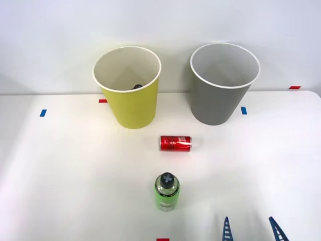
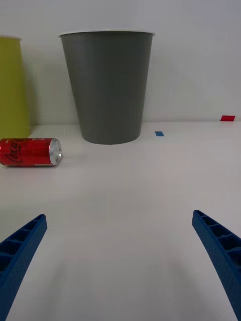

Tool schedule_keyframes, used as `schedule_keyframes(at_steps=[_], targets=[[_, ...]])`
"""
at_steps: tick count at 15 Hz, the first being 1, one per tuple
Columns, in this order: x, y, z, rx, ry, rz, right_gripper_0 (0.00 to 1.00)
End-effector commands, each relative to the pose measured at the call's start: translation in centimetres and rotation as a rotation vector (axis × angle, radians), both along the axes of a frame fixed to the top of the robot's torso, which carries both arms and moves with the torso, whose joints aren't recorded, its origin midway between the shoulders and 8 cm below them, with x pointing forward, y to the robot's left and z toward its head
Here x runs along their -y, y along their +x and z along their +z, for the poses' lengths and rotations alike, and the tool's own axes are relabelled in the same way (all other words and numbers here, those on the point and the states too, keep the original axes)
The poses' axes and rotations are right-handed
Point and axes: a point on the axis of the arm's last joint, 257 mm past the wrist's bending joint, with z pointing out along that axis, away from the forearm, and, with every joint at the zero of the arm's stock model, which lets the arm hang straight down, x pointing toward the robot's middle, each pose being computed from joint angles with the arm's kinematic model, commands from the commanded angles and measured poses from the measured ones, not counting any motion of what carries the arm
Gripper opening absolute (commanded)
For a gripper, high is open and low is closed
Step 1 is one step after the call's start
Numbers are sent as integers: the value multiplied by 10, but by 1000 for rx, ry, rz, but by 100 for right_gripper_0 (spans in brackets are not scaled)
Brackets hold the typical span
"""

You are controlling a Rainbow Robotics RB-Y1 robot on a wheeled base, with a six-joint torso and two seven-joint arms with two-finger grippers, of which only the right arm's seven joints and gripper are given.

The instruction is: Put cans in the gray bin, plastic bottles in the light green bin

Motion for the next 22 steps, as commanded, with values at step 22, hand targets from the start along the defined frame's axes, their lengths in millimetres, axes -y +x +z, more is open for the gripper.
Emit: schedule_keyframes(at_steps=[22], targets=[[1, 0, 0, -1, 0, -1, 100]])
